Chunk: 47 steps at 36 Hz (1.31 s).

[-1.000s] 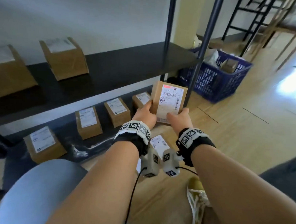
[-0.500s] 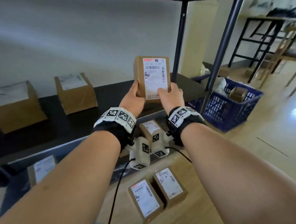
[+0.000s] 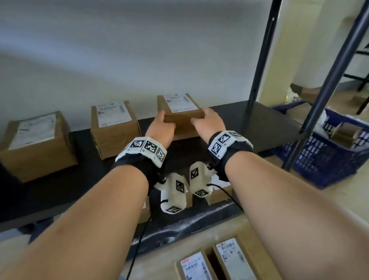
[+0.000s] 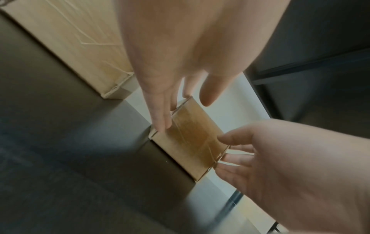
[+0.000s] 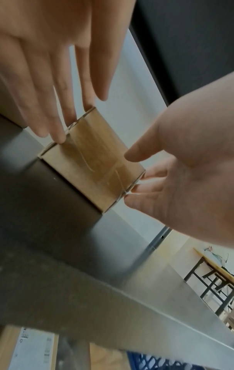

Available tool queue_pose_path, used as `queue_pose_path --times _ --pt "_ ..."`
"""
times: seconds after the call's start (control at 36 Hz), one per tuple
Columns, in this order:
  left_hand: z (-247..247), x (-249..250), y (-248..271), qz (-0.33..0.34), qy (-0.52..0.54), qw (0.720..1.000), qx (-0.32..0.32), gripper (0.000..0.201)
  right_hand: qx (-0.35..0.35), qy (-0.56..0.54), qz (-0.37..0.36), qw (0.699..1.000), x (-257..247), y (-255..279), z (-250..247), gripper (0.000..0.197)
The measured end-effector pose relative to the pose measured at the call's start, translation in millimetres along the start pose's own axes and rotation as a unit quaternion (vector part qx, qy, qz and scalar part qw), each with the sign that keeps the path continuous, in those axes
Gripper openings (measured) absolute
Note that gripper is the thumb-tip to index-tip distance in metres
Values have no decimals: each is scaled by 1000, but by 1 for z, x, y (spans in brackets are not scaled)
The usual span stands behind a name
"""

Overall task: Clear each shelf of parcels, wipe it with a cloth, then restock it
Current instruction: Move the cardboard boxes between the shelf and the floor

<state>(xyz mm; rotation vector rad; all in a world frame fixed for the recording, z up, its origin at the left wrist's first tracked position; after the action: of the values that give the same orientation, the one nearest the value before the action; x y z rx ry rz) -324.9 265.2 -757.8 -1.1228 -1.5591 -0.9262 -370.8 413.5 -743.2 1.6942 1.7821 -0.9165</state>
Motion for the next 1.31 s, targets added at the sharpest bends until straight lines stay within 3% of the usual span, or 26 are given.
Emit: queue_pose_path --times 0.19,0.42,0.56,0.67,0.78,0.92,1.17,1.31 --pt "-5 -11 22 -15 -46 997 65 63 -2 -27 30 999 19 13 1 63" --pt "12 -20 67 57 -54 994 80 49 59 -1 2 998 45 64 -26 43" --pt "31 -14 110 105 -62 991 56 43 88 17 11 996 72 103 -42 35" --pt "54 -30 140 104 -72 992 21 38 74 49 36 995 103 134 -42 34" --pt "73 -73 157 49 -98 994 -5 37 29 73 73 994 142 159 -27 37" --pt "89 -159 173 -54 -133 989 -36 42 -77 106 127 983 200 191 15 46" --pt "97 -297 189 -240 -197 947 -86 55 -229 144 223 936 282 240 98 45" --pt "102 -348 200 -283 -225 926 -106 46 -297 163 250 907 302 264 136 43"
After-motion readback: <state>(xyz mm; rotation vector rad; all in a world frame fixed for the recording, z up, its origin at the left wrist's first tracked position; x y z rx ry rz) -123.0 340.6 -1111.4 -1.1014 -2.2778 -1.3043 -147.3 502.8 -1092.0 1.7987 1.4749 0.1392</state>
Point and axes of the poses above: each hand's wrist, its own y-axis away from the middle knuckle, its own z-axis out of the palm, x = y × z, the point moved 8 cm from there along -y, towards the middle knuckle, and after that the axes turned 7 degrees about y, right-handed, at the moved point
